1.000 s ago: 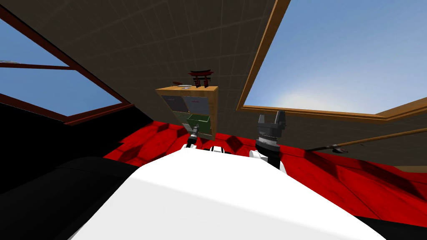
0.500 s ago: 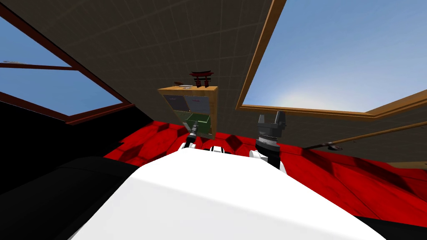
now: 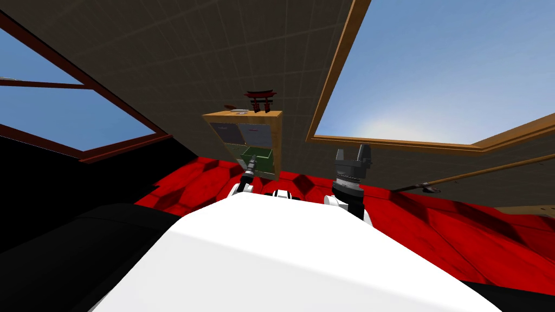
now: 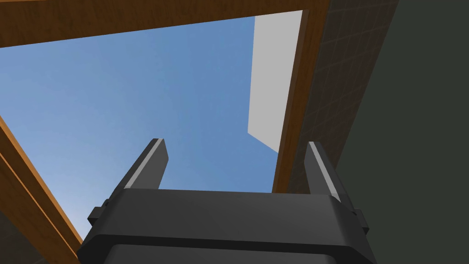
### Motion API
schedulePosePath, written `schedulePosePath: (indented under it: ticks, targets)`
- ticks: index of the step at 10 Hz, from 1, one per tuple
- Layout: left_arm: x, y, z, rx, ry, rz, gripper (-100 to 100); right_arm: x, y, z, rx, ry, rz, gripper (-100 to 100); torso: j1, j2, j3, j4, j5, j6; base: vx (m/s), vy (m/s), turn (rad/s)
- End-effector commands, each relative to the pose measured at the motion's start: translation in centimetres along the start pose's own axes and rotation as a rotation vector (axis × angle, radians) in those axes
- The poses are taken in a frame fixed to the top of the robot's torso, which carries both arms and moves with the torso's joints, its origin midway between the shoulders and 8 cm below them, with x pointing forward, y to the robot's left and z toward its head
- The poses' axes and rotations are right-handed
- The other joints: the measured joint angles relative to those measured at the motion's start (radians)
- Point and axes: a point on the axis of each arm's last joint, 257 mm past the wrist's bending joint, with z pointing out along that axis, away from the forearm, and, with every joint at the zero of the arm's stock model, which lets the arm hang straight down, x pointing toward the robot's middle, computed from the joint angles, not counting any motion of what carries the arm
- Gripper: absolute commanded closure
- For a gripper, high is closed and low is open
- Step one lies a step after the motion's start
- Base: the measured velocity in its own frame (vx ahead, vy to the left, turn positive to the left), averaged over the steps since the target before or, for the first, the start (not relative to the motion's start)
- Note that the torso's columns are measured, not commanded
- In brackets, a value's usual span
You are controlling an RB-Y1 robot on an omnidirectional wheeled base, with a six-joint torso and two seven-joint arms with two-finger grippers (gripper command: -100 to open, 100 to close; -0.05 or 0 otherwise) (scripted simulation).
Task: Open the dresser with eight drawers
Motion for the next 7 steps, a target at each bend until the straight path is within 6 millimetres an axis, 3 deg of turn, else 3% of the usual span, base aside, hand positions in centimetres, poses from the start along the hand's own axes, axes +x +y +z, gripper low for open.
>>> schedulePosePath:
  ticks: [1,2,7]
  targets:
    - [-0.06,-0.13,0.04,-0.005,-0.001,-0.001,-100,0.00,0.00,0.00,0.000,0.000,0.000,0,-0.001,0.001,0.001,0.001,-0.001,0.000,0.000,0.000,0.000]
    - [-0.03,-0.02,0.01,-0.009,0.000,-0.002,0,0.00,0.00,0.00,0.000,0.000,0.000,0,-0.001,0.001,0.001,0.000,0.000,0.000,0.000,0.000,0.000]
    - [-0.01,0.42,-0.13,-0.020,0.000,-0.002,0,0.00,0.00,0.00,0.000,0.000,0.000,0,0.001,-0.003,-0.001,-0.003,0.002,0.001,0.000,0.000,0.000]
